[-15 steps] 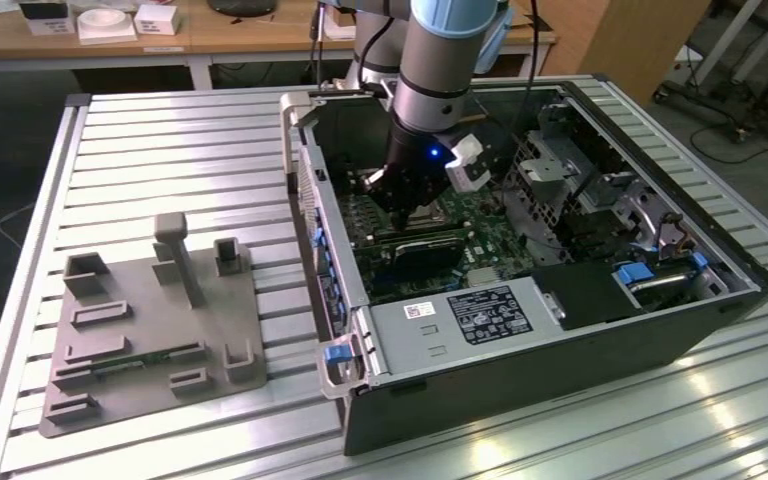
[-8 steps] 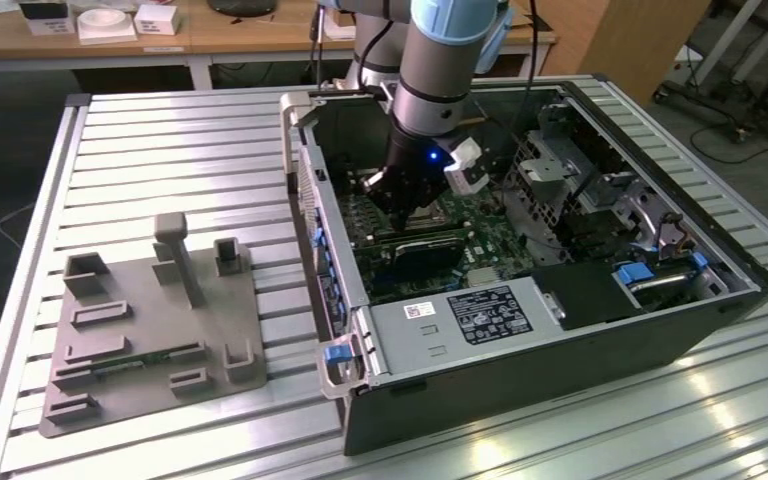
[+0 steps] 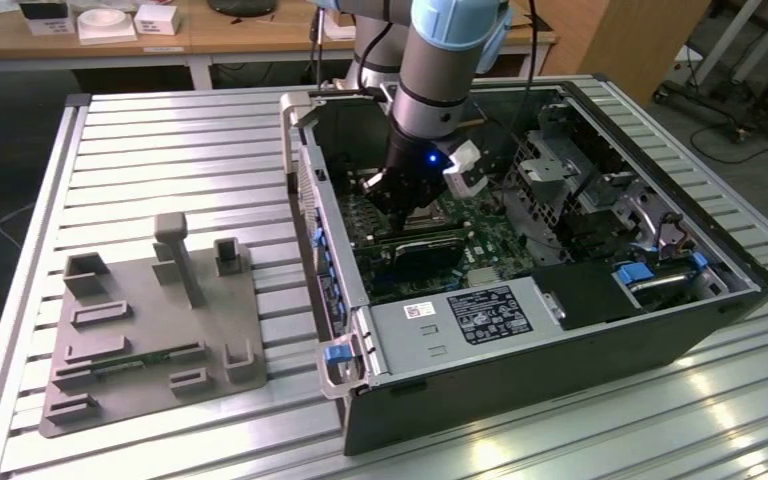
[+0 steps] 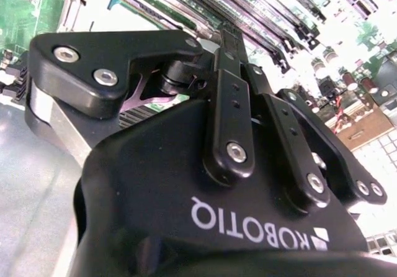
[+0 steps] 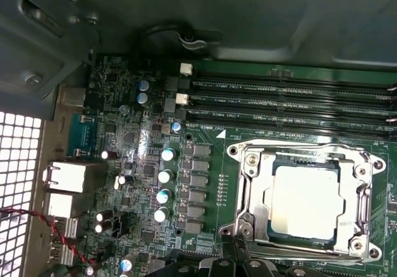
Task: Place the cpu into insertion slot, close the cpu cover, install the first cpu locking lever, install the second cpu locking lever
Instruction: 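Install the second cpu locking lever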
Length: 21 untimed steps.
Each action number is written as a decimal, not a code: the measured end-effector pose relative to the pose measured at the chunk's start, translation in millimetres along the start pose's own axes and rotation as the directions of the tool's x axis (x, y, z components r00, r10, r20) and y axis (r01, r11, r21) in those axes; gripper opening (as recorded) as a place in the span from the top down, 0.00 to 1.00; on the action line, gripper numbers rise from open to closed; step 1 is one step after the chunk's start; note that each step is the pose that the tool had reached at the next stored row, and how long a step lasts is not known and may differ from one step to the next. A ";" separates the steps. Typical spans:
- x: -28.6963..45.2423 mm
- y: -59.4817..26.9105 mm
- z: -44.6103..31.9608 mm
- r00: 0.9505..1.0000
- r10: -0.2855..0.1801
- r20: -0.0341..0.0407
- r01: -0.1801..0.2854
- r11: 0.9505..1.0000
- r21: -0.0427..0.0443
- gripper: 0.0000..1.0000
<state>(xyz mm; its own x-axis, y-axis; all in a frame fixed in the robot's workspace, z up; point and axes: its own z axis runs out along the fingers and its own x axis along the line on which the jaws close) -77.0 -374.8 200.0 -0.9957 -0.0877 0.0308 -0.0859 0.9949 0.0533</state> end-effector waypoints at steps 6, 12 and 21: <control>-0.1 -0.1 1.8 1.000 0.000 0.001 0.000 1.000 -0.006 0.90; -0.1 -0.1 3.0 1.000 0.000 0.001 0.000 1.000 -0.006 0.90; 0.5 0.1 5.1 1.000 0.000 -0.001 0.000 1.000 0.022 0.90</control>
<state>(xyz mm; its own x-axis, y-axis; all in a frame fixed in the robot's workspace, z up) -77.6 -374.5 195.0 -0.9957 -0.0874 0.0321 -0.0864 0.9958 0.0312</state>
